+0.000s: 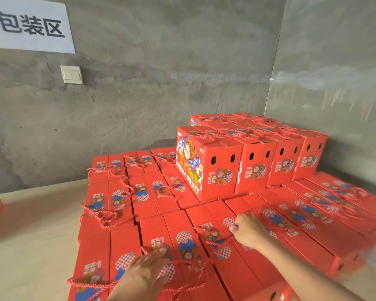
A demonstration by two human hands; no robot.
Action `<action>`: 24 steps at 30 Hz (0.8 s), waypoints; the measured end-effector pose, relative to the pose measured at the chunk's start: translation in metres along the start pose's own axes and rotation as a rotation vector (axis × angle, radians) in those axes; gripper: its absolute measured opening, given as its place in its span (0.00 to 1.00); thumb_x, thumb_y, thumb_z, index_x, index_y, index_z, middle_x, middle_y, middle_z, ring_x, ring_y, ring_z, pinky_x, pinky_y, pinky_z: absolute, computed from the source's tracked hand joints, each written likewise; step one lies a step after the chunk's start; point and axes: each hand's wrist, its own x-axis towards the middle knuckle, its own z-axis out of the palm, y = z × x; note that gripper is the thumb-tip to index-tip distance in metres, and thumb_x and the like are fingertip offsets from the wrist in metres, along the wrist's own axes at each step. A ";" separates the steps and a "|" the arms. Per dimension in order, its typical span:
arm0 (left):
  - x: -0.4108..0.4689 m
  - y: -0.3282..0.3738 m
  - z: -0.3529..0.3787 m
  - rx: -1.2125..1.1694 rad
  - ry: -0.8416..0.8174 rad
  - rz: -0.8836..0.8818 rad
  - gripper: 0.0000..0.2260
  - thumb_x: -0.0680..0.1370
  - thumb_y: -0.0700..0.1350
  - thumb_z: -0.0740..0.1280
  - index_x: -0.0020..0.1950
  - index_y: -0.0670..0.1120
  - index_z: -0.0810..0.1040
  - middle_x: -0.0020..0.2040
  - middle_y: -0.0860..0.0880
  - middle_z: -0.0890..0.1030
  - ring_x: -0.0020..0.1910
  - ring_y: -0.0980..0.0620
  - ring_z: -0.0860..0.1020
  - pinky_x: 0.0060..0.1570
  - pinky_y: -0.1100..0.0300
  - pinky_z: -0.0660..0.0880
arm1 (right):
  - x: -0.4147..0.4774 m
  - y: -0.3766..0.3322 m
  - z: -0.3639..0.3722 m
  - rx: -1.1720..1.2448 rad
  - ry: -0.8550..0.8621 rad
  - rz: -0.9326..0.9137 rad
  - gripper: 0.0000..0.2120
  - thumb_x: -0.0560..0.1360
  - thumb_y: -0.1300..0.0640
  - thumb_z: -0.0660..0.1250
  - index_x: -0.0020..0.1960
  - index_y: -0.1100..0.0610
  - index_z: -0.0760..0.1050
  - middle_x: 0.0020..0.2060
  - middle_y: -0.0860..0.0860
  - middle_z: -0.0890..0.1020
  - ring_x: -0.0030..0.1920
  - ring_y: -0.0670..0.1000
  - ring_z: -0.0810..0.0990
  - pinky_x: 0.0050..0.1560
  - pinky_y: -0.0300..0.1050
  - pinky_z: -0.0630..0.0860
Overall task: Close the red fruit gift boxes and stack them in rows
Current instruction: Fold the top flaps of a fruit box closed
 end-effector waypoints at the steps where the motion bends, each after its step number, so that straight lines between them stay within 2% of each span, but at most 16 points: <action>1: -0.005 0.000 0.000 0.012 -0.038 0.010 0.23 0.62 0.59 0.77 0.55 0.55 0.81 0.61 0.53 0.79 0.57 0.58 0.79 0.54 0.68 0.74 | -0.005 -0.005 0.003 0.032 0.022 -0.046 0.12 0.78 0.50 0.61 0.40 0.55 0.74 0.52 0.56 0.79 0.56 0.55 0.76 0.56 0.44 0.70; 2: -0.009 0.001 0.000 0.029 -0.036 0.024 0.19 0.73 0.60 0.67 0.62 0.56 0.76 0.67 0.53 0.74 0.63 0.57 0.75 0.62 0.67 0.67 | -0.010 -0.012 0.008 0.065 0.024 -0.106 0.11 0.78 0.49 0.61 0.42 0.55 0.76 0.52 0.54 0.78 0.57 0.54 0.76 0.57 0.43 0.70; 4: -0.013 -0.002 -0.003 0.055 -0.078 -0.068 0.19 0.80 0.60 0.48 0.70 0.62 0.66 0.74 0.55 0.61 0.71 0.58 0.64 0.67 0.64 0.57 | -0.020 -0.033 0.019 0.119 -0.041 -0.207 0.14 0.77 0.47 0.62 0.42 0.57 0.77 0.49 0.53 0.80 0.54 0.53 0.77 0.54 0.44 0.72; 6: -0.019 -0.005 0.007 0.067 -0.084 -0.093 0.20 0.81 0.60 0.45 0.74 0.65 0.53 0.76 0.58 0.40 0.76 0.57 0.45 0.73 0.54 0.44 | -0.029 -0.052 0.027 0.119 -0.089 -0.242 0.18 0.75 0.44 0.63 0.39 0.59 0.76 0.47 0.54 0.80 0.52 0.54 0.78 0.48 0.44 0.71; 7: -0.021 -0.004 0.010 0.056 -0.061 -0.097 0.20 0.81 0.60 0.47 0.74 0.65 0.55 0.76 0.58 0.42 0.76 0.56 0.47 0.73 0.52 0.40 | -0.031 -0.059 0.030 0.108 -0.065 -0.244 0.19 0.74 0.42 0.62 0.42 0.59 0.75 0.49 0.54 0.78 0.54 0.55 0.77 0.48 0.45 0.70; 8: -0.022 -0.002 0.011 0.099 -0.031 -0.083 0.20 0.80 0.59 0.51 0.71 0.63 0.65 0.77 0.56 0.54 0.75 0.56 0.58 0.72 0.52 0.39 | -0.033 -0.065 0.031 0.088 -0.027 -0.240 0.20 0.74 0.40 0.62 0.49 0.58 0.73 0.53 0.54 0.75 0.57 0.55 0.74 0.51 0.46 0.70; 9: -0.027 0.001 0.009 0.108 -0.075 -0.098 0.19 0.76 0.60 0.54 0.63 0.61 0.76 0.71 0.54 0.70 0.67 0.56 0.71 0.72 0.53 0.40 | -0.035 -0.069 0.031 0.055 0.016 -0.233 0.25 0.73 0.37 0.61 0.55 0.58 0.70 0.56 0.54 0.73 0.60 0.55 0.72 0.54 0.48 0.70; 10: -0.030 0.005 0.006 0.138 -0.109 -0.135 0.19 0.71 0.61 0.57 0.54 0.59 0.82 0.62 0.54 0.79 0.58 0.56 0.79 0.71 0.54 0.41 | -0.036 -0.071 0.031 0.019 0.051 -0.228 0.30 0.72 0.34 0.60 0.60 0.59 0.68 0.58 0.54 0.71 0.61 0.56 0.71 0.57 0.49 0.69; 13: -0.035 0.007 0.001 0.207 -0.103 -0.195 0.18 0.63 0.64 0.70 0.45 0.55 0.85 0.53 0.54 0.83 0.50 0.54 0.83 0.71 0.56 0.43 | -0.041 -0.079 0.035 -0.087 0.104 -0.229 0.40 0.69 0.29 0.58 0.64 0.61 0.66 0.60 0.55 0.69 0.61 0.56 0.69 0.59 0.50 0.69; 15: -0.039 0.005 -0.003 0.188 -0.157 -0.275 0.26 0.60 0.66 0.75 0.52 0.54 0.84 0.58 0.52 0.81 0.56 0.53 0.80 0.71 0.57 0.41 | -0.046 -0.086 0.040 -0.151 0.126 -0.243 0.41 0.69 0.29 0.60 0.66 0.61 0.63 0.60 0.56 0.68 0.60 0.56 0.68 0.59 0.50 0.70; 17: -0.046 0.000 -0.004 0.160 -0.133 -0.284 0.27 0.74 0.66 0.62 0.67 0.51 0.75 0.72 0.50 0.69 0.71 0.53 0.66 0.72 0.56 0.38 | -0.048 -0.091 0.041 -0.182 0.122 -0.236 0.37 0.71 0.33 0.62 0.65 0.62 0.63 0.60 0.56 0.68 0.60 0.57 0.69 0.58 0.51 0.71; 18: -0.050 -0.002 -0.002 0.167 -0.069 -0.244 0.27 0.79 0.64 0.51 0.67 0.50 0.74 0.72 0.50 0.69 0.74 0.55 0.61 0.72 0.57 0.38 | -0.048 -0.093 0.040 -0.166 0.085 -0.229 0.34 0.73 0.36 0.62 0.64 0.62 0.65 0.60 0.57 0.69 0.61 0.57 0.70 0.58 0.51 0.71; 20: -0.059 -0.004 0.000 0.121 -0.157 -0.248 0.33 0.80 0.61 0.39 0.55 0.51 0.83 0.60 0.52 0.80 0.75 0.61 0.52 0.72 0.61 0.41 | -0.049 -0.096 0.035 -0.078 -0.048 -0.197 0.21 0.76 0.43 0.63 0.55 0.60 0.72 0.58 0.57 0.76 0.58 0.58 0.75 0.51 0.47 0.72; 21: -0.064 -0.006 0.004 0.121 -0.103 -0.234 0.35 0.81 0.61 0.38 0.50 0.51 0.85 0.55 0.53 0.82 0.75 0.62 0.45 0.71 0.63 0.42 | -0.050 -0.098 0.030 -0.042 -0.104 -0.187 0.14 0.77 0.46 0.63 0.46 0.59 0.72 0.55 0.57 0.78 0.56 0.58 0.78 0.46 0.46 0.71; 22: -0.067 -0.007 0.007 0.131 -0.048 -0.241 0.36 0.81 0.61 0.37 0.48 0.51 0.85 0.54 0.53 0.83 0.75 0.61 0.41 0.71 0.63 0.43 | -0.050 -0.100 0.026 -0.035 -0.142 -0.176 0.13 0.77 0.50 0.63 0.39 0.57 0.68 0.51 0.56 0.80 0.53 0.58 0.79 0.44 0.45 0.69; 24: -0.067 -0.006 0.007 0.078 -0.070 -0.224 0.36 0.80 0.61 0.37 0.48 0.52 0.86 0.53 0.54 0.83 0.75 0.59 0.40 0.71 0.63 0.43 | -0.050 -0.105 0.021 -0.039 -0.200 -0.159 0.15 0.76 0.57 0.63 0.33 0.56 0.62 0.40 0.53 0.77 0.47 0.57 0.79 0.40 0.44 0.68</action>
